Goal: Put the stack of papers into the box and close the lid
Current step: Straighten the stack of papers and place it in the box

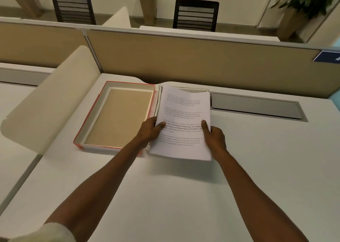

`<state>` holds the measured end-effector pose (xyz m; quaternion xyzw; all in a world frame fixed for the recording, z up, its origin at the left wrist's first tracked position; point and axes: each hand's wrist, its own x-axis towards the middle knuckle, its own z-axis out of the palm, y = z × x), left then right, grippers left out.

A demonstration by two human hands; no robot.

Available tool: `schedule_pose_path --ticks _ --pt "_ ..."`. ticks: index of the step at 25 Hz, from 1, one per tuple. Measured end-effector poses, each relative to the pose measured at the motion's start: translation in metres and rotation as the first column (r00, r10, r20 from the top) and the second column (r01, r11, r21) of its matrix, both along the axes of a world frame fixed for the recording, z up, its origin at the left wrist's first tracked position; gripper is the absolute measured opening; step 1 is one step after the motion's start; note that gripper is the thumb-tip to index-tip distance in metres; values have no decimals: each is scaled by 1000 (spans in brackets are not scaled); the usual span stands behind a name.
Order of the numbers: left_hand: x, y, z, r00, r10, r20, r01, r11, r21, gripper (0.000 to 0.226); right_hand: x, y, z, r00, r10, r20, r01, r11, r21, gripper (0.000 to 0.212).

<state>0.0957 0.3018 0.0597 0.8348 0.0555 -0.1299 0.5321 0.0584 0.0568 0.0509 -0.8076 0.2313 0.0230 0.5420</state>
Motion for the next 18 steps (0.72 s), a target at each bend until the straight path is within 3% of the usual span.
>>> schedule_pose_path --ticks 9,14,18 --pt "89 -9 -29 993 -59 -106 76 983 166 42 88 7 -34 991 -8 -135 -21 977 -211 58" --pt "100 -20 -39 993 -99 -68 119 890 440 46 97 13 -42 987 -34 -154 -23 936 -352 57" --pt "90 -28 -43 995 -92 -36 98 852 515 39 90 17 -48 989 -54 -138 -9 906 -423 59"
